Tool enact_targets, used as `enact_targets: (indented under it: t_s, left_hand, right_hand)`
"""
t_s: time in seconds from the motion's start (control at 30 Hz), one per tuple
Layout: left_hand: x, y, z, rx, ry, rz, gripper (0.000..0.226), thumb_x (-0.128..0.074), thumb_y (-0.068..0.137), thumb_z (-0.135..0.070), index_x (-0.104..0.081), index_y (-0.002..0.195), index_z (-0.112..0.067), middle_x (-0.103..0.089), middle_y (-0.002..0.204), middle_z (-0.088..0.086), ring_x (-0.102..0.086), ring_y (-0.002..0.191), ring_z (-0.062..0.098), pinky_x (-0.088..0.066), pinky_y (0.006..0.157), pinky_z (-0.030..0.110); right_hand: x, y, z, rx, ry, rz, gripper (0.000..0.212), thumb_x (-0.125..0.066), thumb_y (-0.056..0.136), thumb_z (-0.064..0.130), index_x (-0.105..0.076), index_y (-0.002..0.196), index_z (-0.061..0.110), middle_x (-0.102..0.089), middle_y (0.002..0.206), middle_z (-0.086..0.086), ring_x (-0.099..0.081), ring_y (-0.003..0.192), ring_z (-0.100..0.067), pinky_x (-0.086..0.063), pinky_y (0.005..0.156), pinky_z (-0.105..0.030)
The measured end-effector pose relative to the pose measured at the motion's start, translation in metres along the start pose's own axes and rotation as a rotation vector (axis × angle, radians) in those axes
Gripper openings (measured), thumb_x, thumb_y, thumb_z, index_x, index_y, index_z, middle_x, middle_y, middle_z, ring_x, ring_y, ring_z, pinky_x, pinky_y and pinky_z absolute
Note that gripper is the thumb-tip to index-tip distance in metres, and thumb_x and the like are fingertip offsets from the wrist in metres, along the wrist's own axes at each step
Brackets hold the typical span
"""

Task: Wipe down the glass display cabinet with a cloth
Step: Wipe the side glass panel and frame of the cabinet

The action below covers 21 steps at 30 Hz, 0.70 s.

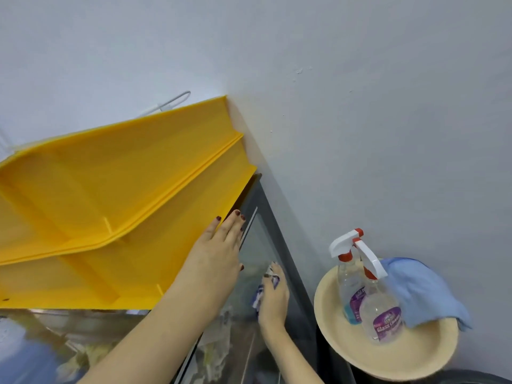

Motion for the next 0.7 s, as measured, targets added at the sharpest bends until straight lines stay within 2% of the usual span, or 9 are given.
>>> enact_targets:
  t_s: [0.1, 0.17, 0.2, 0.23, 0.3, 0.4, 0.47, 0.63, 0.7]
  left_hand:
    - [-0.002, 0.010, -0.001, -0.011, 0.010, 0.012, 0.065, -0.014, 0.102, -0.043, 0.008, 0.144, 0.001, 0.022, 0.152, 0.017, 0.026, 0.138, 0.032, 0.011, 0.112, 0.047]
    - [-0.005, 0.011, -0.001, -0.018, 0.009, 0.022, 0.065, -0.013, 0.101, -0.042, 0.009, 0.144, 0.002, 0.024, 0.151, 0.018, 0.028, 0.137, 0.033, 0.011, 0.112, 0.047]
    - [-0.006, 0.011, -0.001, -0.020, 0.018, 0.018, 0.065, -0.012, 0.101, -0.042, 0.009, 0.144, 0.003, 0.025, 0.151, 0.019, 0.029, 0.136, 0.033, 0.011, 0.112, 0.047]
    - [-0.006, 0.011, -0.001, -0.020, 0.035, 0.015, 0.065, -0.011, 0.101, -0.042, 0.009, 0.144, 0.004, 0.026, 0.150, 0.020, 0.032, 0.134, 0.034, 0.012, 0.111, 0.047]
    - [-0.007, 0.012, -0.002, -0.025, 0.065, 0.011, 0.065, -0.008, 0.101, -0.041, 0.009, 0.143, 0.007, 0.029, 0.147, 0.021, 0.037, 0.126, 0.035, 0.017, 0.107, 0.048]
    - [-0.007, 0.012, -0.002, -0.012, 0.071, 0.019, 0.067, -0.006, 0.101, -0.041, 0.011, 0.141, 0.010, 0.031, 0.146, 0.023, 0.040, 0.123, 0.034, 0.024, 0.098, 0.047]
    - [-0.006, 0.013, -0.001, -0.006, 0.056, 0.022, 0.067, -0.006, 0.101, -0.041, 0.012, 0.141, 0.008, 0.034, 0.144, 0.021, 0.039, 0.126, 0.034, 0.024, 0.097, 0.047]
    - [-0.005, 0.013, -0.002, 0.000, 0.038, 0.052, 0.067, -0.005, 0.099, -0.044, 0.018, 0.138, 0.006, 0.038, 0.138, 0.022, 0.041, 0.125, 0.035, 0.025, 0.097, 0.047]
    - [-0.008, 0.013, -0.002, 0.001, 0.039, 0.072, 0.067, -0.005, 0.099, -0.044, 0.017, 0.139, 0.005, 0.037, 0.140, 0.023, 0.041, 0.125, 0.036, 0.026, 0.097, 0.047]
  right_hand:
    - [-0.007, -0.043, 0.008, 0.358, -0.159, 0.065, 0.055, -0.044, 0.092, 0.054, -0.036, 0.142, 0.036, -0.026, 0.146, 0.034, -0.018, 0.138, 0.007, -0.016, 0.114, -0.020]
    - [0.003, -0.067, -0.020, 0.451, -0.238, 0.133, 0.063, -0.039, 0.087, 0.063, -0.037, 0.142, 0.034, -0.024, 0.151, 0.027, -0.015, 0.138, 0.009, -0.015, 0.110, -0.011]
    - [0.014, -0.065, -0.041, 0.462, -0.256, 0.126, 0.056, -0.044, 0.089, 0.052, -0.041, 0.140, 0.028, -0.029, 0.151, 0.017, -0.020, 0.138, 0.003, -0.019, 0.111, -0.015]
    - [0.026, -0.053, -0.064, 0.400, -0.238, 0.058, 0.047, -0.052, 0.091, 0.034, -0.046, 0.136, 0.023, -0.036, 0.149, 0.006, -0.028, 0.137, -0.005, -0.023, 0.113, -0.024]
    - [0.048, -0.009, -0.106, -0.001, -0.060, -0.115, 0.039, -0.055, 0.090, 0.002, -0.056, 0.126, 0.016, -0.049, 0.141, -0.010, -0.043, 0.130, -0.022, -0.030, 0.112, -0.041]
    - [0.044, 0.058, -0.112, -0.348, 0.175, -0.164, 0.026, -0.048, 0.096, 0.013, -0.059, 0.120, 0.013, -0.061, 0.113, -0.013, -0.055, 0.105, -0.028, -0.037, 0.107, -0.048]
    - [0.026, 0.092, -0.076, -0.258, 0.161, -0.076, 0.027, -0.044, 0.098, 0.021, -0.057, 0.122, 0.016, -0.055, 0.103, -0.006, -0.050, 0.098, -0.022, -0.038, 0.103, -0.045]
    - [-0.020, 0.058, 0.017, 0.284, -0.015, 0.152, 0.044, -0.044, 0.091, 0.053, -0.035, 0.135, 0.053, -0.031, 0.147, 0.026, -0.029, 0.136, -0.001, -0.023, 0.111, -0.029]
    - [-0.021, 0.017, 0.006, 0.456, -0.108, 0.198, 0.057, -0.036, 0.089, 0.067, -0.024, 0.142, 0.050, -0.020, 0.150, 0.031, -0.017, 0.141, 0.001, -0.012, 0.111, -0.033]
Point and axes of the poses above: each hand's wrist, its own y-axis towards the middle knuckle, its own x-axis out of the back of the hand, z = x × y, the point moved 5 cm from there along y, towards the middle knuckle
